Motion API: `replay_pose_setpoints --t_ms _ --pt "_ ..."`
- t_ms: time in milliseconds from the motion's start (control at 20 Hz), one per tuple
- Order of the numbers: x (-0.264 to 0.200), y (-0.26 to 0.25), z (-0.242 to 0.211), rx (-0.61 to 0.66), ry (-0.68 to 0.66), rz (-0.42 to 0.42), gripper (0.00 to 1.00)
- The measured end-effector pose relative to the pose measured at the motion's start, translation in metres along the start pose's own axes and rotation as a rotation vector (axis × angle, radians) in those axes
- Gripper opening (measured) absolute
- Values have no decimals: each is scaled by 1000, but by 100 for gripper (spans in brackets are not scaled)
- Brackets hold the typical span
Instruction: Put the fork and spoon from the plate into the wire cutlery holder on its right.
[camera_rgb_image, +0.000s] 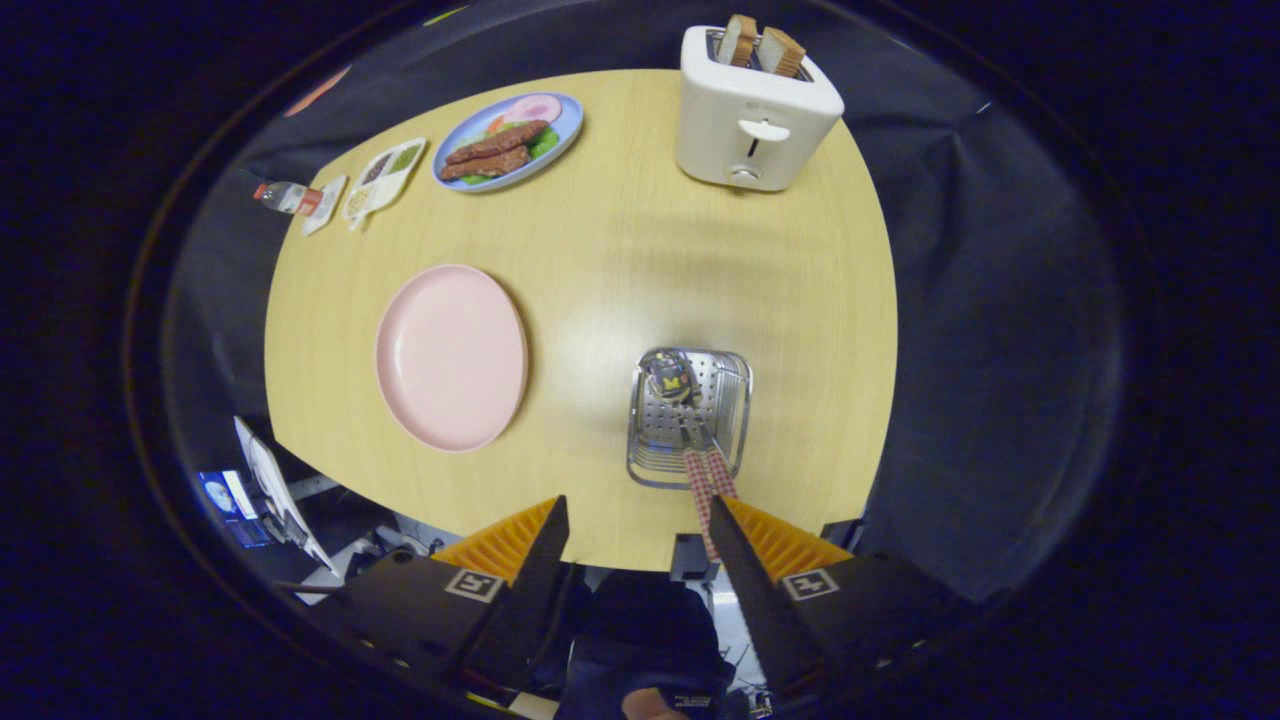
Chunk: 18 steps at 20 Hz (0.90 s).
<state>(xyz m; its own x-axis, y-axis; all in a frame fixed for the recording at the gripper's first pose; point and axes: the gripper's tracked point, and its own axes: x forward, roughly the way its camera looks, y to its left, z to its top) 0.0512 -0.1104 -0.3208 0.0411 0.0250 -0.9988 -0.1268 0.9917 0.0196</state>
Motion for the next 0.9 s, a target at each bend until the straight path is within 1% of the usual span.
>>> replay_pose_setpoints --t_ms 100,150,200,400,650,900 --pt "-8 9 4 1 -92 2 99" --pt "-14 11 8 6 -150 -13 97" --pt "-21 15 12 10 -213 -23 97" --pt "-52 39 19 20 -419 -23 97" --pt "-99 61 37 17 -733 -98 97" --pt "-141 87 45 46 -990 -124 97"
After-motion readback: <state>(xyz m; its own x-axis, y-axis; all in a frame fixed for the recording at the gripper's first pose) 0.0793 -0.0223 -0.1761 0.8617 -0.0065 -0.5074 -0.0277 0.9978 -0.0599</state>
